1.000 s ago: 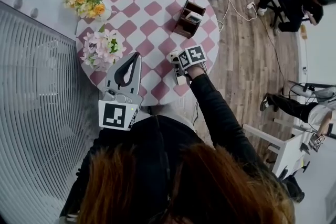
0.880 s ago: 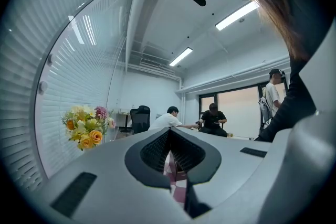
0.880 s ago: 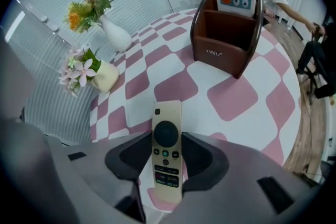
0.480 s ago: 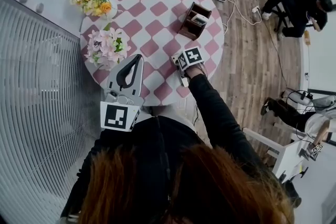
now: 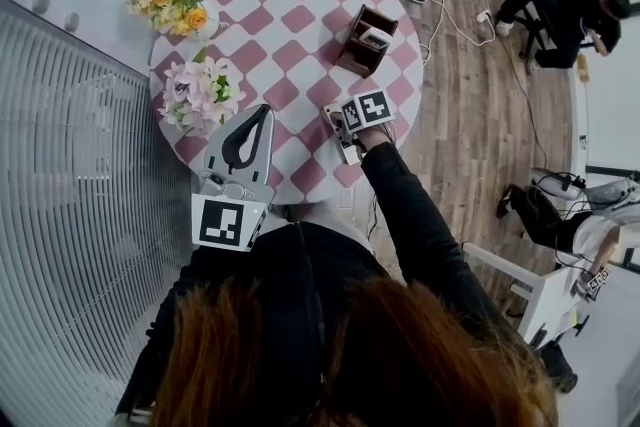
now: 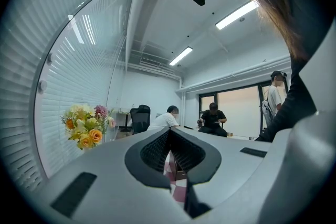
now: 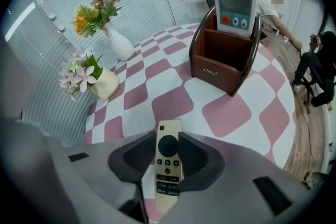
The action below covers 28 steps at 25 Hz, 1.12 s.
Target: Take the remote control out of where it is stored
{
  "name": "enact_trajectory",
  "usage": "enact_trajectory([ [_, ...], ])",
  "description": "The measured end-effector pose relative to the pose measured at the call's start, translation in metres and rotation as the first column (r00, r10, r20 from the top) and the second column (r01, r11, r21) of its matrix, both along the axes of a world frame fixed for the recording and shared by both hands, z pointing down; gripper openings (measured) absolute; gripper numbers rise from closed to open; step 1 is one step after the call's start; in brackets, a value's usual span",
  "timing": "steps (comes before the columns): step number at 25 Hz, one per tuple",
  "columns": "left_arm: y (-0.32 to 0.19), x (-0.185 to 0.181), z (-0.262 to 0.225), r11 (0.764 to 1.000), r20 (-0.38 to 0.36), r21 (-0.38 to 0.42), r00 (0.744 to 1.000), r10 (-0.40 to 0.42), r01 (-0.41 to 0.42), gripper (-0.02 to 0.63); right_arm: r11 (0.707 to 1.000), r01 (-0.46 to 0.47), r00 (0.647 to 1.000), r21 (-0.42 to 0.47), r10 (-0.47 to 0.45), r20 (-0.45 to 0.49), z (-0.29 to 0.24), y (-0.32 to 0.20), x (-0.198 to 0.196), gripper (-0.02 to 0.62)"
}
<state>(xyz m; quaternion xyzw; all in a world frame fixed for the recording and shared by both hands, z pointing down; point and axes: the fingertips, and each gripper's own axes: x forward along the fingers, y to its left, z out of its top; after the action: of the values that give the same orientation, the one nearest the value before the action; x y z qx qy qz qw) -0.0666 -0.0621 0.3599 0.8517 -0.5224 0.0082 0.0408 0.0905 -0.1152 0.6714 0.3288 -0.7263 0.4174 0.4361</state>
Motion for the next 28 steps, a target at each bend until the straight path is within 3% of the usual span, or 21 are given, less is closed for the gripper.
enact_trajectory([
  [2, 0.0, 0.0, 0.0, 1.0, 0.001, -0.007, 1.0, -0.004, 0.004, 0.009, 0.998, -0.013, 1.0, 0.061, 0.012, 0.026, -0.009, -0.006, 0.0, 0.057],
  [3, 0.0, -0.001, 0.001, 1.0, 0.001, -0.01, 1.0, -0.007, 0.007, 0.009, 0.995, -0.018, 0.999, 0.103, 0.014, 0.041, -0.014, -0.01, -0.002, 0.032],
  [7, 0.0, -0.003, 0.0, 1.0, 0.009, -0.004, 1.0, -0.012, 0.012, 0.009, 0.957, -0.003, 0.997, 0.291, -0.018, 0.071, -0.033, -0.019, -0.009, 0.015],
  [11, -0.001, -0.005, -0.001, 1.0, 0.013, 0.0, 1.0, -0.018, 0.018, 0.009, 0.916, -0.082, 0.989, 0.392, 0.027, 0.144, -0.048, -0.024, -0.012, 0.014],
  [17, 0.0, -0.005, -0.003, 1.0, 0.015, 0.002, 1.0, -0.015, 0.015, 0.009, 0.808, -0.165, 0.97, 0.566, 0.028, 0.243, -0.086, -0.033, -0.014, 0.014],
  [23, 0.002, -0.003, -0.003, 1.0, 0.017, 0.008, 1.0, -0.006, 0.006, 0.009, 0.663, -0.239, 0.949, 0.709, 0.004, 0.316, -0.137, -0.035, -0.016, 0.014],
  [28, 0.001, -0.002, -0.003, 1.0, 0.021, 0.009, 1.0, -0.009, 0.009, 0.009, 0.599, -0.273, 0.934, 0.753, -0.023, 0.357, -0.174, -0.03, -0.023, 0.014],
])
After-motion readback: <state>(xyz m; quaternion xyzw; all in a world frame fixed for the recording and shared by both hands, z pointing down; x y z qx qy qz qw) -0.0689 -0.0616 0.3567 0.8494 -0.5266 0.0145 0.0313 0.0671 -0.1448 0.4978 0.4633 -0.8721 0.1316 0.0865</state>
